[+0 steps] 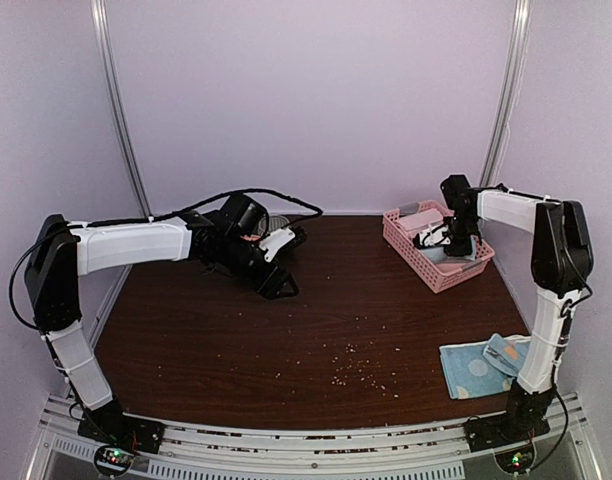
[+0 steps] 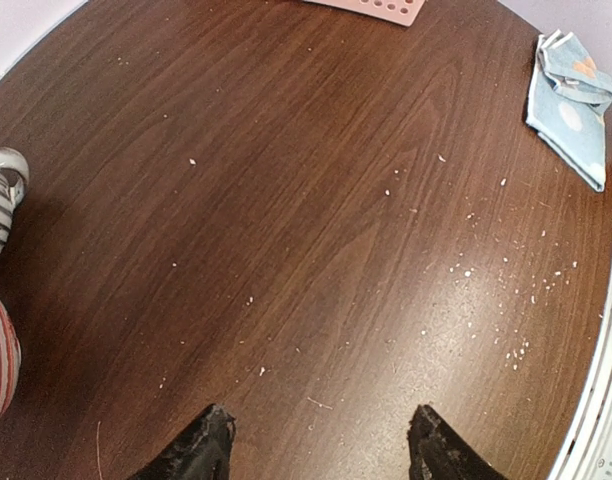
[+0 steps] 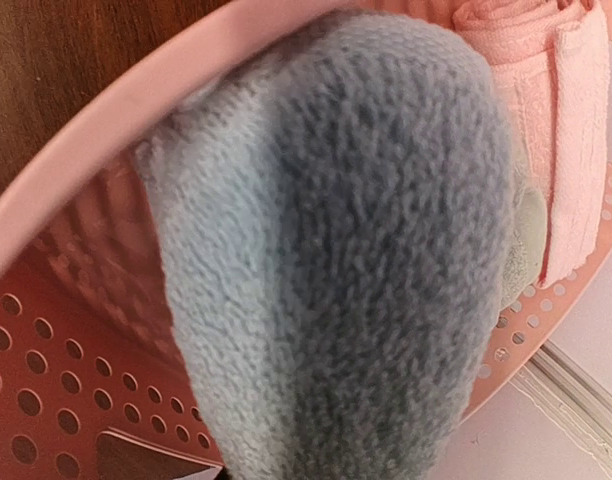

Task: Roll the towels
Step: Move the storage box to the bin.

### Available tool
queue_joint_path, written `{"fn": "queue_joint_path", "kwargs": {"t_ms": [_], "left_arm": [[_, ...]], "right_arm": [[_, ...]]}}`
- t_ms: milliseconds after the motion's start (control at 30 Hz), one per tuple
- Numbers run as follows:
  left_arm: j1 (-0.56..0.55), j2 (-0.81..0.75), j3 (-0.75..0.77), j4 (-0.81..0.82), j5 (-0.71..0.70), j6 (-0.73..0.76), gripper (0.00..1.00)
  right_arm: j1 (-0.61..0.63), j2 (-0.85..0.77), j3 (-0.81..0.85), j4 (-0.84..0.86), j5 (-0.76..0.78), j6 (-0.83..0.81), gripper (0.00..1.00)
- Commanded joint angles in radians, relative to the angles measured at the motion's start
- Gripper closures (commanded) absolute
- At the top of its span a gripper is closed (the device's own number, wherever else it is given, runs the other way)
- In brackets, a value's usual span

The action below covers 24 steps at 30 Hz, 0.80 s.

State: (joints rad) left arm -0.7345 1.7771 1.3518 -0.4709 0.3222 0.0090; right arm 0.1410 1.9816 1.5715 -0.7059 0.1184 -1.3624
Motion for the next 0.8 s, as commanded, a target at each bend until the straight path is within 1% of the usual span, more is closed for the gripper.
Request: {"fn": "queue_joint_path", "kwargs": {"t_ms": [0,200,333,400,467,633,767], "left_arm": [[-0.002,-0.009,-0.002,0.032,0.018,0.019,0.38],[-0.002,-0.001,-0.003,0.032,0.022,0.019,0.38],[-0.002,0.003,-0.004,0.032,0.026,0.019,0.38],[-0.002,0.003,-0.003,0.032,0.023,0.019,0.38],[-0.002,0.005,-0.005,0.032,0.023,0.019,0.38],[-0.002,0.008,-0.001,0.032,0.026,0.019,0.38],[-0.003,0.013,0.000,0.032,0.029,0.017,0.38]], "right_arm": [[0.053,-0.006,0.035,-0.062,-0.083,0.063,1.00],[0.125,0.056,0.092,-0.032,-0.118,0.141,1.00],[0.134,0.119,0.197,-0.051,-0.166,0.190,1.00],[0.134,0.133,0.215,-0.074,-0.182,0.190,1.00],[0.133,0.120,0.182,-0.065,-0.177,0.176,1.00],[0.134,0.044,0.001,0.062,-0.131,0.127,1.00],[0.135,0.055,-0.032,0.071,-0.130,0.150,1.00]]}}
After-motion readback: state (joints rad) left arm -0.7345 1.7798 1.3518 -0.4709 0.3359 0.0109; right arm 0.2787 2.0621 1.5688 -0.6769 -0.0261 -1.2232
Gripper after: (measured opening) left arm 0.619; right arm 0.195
